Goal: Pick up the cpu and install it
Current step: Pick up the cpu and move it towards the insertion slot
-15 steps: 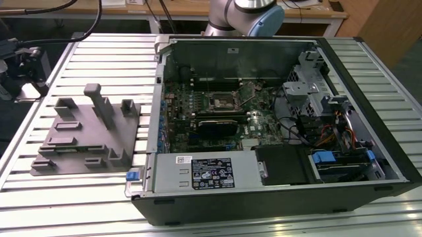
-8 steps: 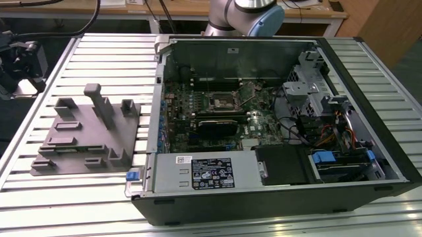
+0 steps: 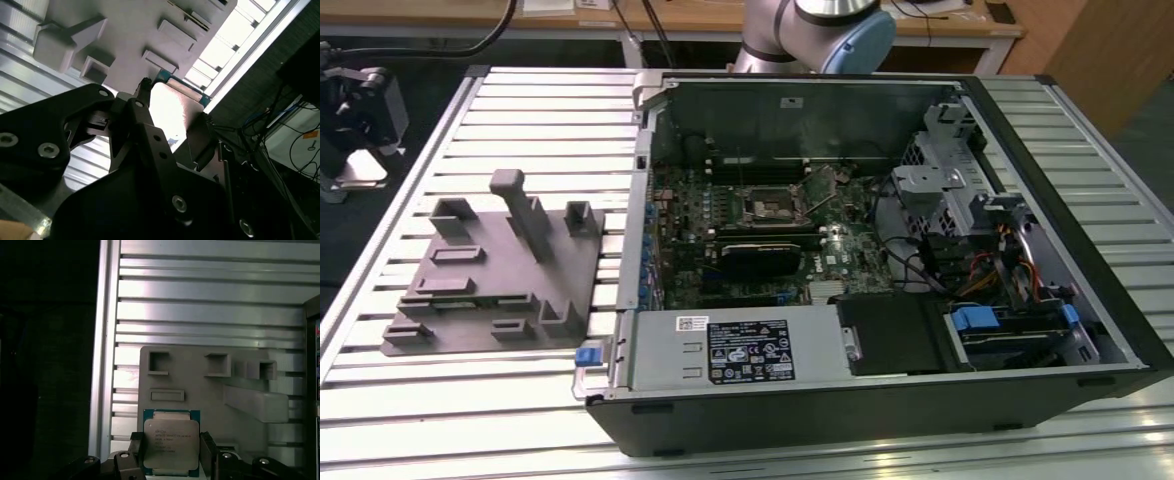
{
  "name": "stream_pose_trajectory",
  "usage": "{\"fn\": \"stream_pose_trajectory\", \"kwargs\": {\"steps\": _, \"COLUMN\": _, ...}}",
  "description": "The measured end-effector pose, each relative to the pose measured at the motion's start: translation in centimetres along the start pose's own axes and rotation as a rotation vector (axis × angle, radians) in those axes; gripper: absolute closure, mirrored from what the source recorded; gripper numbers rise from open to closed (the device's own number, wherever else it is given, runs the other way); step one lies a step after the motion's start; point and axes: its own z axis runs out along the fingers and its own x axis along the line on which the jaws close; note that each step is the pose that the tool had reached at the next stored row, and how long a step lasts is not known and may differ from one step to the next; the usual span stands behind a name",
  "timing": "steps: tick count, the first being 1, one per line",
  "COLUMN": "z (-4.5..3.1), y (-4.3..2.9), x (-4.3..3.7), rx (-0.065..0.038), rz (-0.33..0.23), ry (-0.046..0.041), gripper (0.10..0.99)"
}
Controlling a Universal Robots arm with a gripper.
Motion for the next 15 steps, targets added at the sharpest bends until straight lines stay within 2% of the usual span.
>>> {"fn": "stream_pose_trajectory", "kwargs": {"steps": 15, "z": -3.05, "y": 0.2, "x": 0.03, "rx": 0.0, "rz": 0.0, "ry": -0.0001, "gripper": 0.545}}
